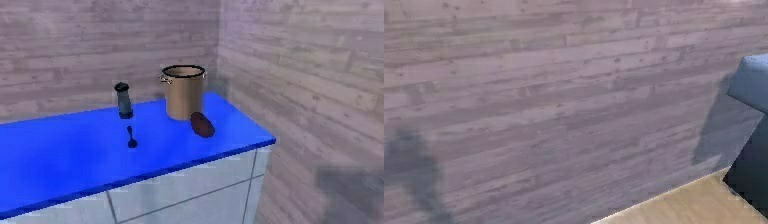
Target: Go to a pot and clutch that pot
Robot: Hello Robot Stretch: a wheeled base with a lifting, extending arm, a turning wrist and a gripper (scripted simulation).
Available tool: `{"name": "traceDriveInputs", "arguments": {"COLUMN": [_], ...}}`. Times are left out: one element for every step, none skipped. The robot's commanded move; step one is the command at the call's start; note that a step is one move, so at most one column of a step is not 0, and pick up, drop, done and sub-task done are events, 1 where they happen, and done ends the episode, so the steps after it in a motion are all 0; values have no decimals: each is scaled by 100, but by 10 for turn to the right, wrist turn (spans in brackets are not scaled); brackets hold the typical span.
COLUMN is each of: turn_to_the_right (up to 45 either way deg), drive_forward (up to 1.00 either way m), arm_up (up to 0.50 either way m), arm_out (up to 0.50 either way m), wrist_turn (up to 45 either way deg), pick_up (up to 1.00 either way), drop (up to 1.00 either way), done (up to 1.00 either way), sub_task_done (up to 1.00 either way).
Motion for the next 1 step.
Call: {"name": "traceDriveInputs", "arguments": {"turn_to_the_right": [120], "drive_forward": [0], "arm_up": [0], "arm_out": [0], "wrist_turn": [0], "pick_up": [0], "drop": [0], "done": [0], "sub_task_done": [0]}}
